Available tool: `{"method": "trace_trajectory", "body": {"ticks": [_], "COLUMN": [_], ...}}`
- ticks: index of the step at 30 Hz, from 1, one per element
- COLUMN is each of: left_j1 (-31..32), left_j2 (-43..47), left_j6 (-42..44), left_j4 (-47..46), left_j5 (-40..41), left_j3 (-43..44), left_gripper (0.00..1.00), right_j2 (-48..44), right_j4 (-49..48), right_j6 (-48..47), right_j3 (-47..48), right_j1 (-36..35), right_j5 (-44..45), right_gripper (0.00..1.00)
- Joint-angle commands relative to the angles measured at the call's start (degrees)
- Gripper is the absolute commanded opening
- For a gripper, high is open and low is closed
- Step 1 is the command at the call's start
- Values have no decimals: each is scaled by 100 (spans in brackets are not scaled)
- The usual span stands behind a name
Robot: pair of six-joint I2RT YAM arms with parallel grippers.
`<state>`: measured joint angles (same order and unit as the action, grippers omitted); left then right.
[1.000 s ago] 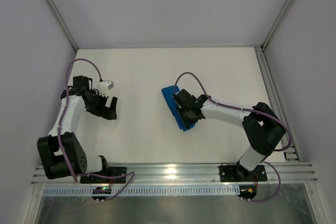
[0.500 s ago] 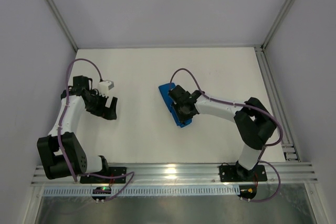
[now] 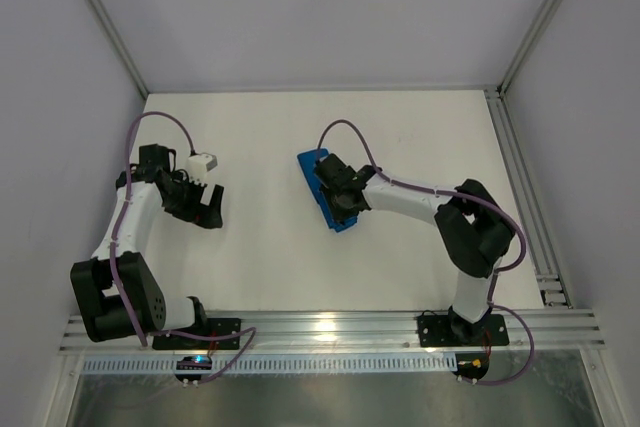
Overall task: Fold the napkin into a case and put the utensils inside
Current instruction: Insert the knife into the folded napkin.
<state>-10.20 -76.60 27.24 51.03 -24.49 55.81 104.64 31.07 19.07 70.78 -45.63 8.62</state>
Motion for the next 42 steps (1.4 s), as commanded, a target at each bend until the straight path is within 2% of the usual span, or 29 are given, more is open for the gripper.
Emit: {"method": "trace_trajectory", "body": {"ticks": [1, 9, 11, 13, 14, 15, 16, 18, 19, 20, 22, 24, 28, 32, 38, 42], "left_j1": [-35, -35, -18, 105, 245, 620, 824, 1368, 1832, 2011, 2266, 2294, 2478, 2531, 2549, 2602], "left_j2": [75, 5, -74, -415, -591, -776, -978, -1645, -1900, -2451, -3016, -3816, -4784, -5461, -6270, -6561], "left_j6": [53, 27, 44, -17, -122, -271, -464, -1062, -1220, -1543, -2010, -2661, -2839, -2918, -3111, -3085], "left_j4": [-101, -110, -75, 135, 214, 224, 84, -136, -285, -364, -723, -988, -1367, -1463, -1297, -1095], "left_j5": [-126, -214, -449, -557, -539, -470, -364, -23, 23, 58, 234, 453, 1121, 632, 560, 533], "left_j3": [0, 0, 70, 367, 874, 1166, 1456, 2375, 2704, 3020, 3908, 4610, 5507, 6186, 7003, 7207], "left_gripper": [99, 99, 97, 86, 67, 60, 57, 58, 61, 66, 66, 64, 64, 64, 61, 52], "right_j2": [100, 838, 891, 865, 848, 839, 830, 821, 812, 804, 769, 742, 689, 672, 777, 812], "right_j4": [-373, -470, -549, -654, -777, -821, -874, -953, -980, -1015, -1050, -1120, -1287, -1340, -1270, -1182], "right_j6": [53, 18, 53, 70, 62, 62, 62, 53, 44, 35, 18, 26, 97, 106, 44, -35], "right_j3": [409, 972, 981, 894, 798, 744, 700, 639, 621, 586, 551, 463, 296, 181, 339, 454], "right_j1": [45, 168, 186, 186, 203, 203, 212, 221, 221, 221, 221, 221, 230, 230, 221, 247], "right_j5": [210, 148, 148, 79, 52, 26, -27, -62, -80, -89, -98, -150, -229, -221, -212, -194], "right_gripper": [19, 19, 18, 18, 18, 18, 18, 18, 18, 18, 18, 18, 18, 16, 15, 15]}}
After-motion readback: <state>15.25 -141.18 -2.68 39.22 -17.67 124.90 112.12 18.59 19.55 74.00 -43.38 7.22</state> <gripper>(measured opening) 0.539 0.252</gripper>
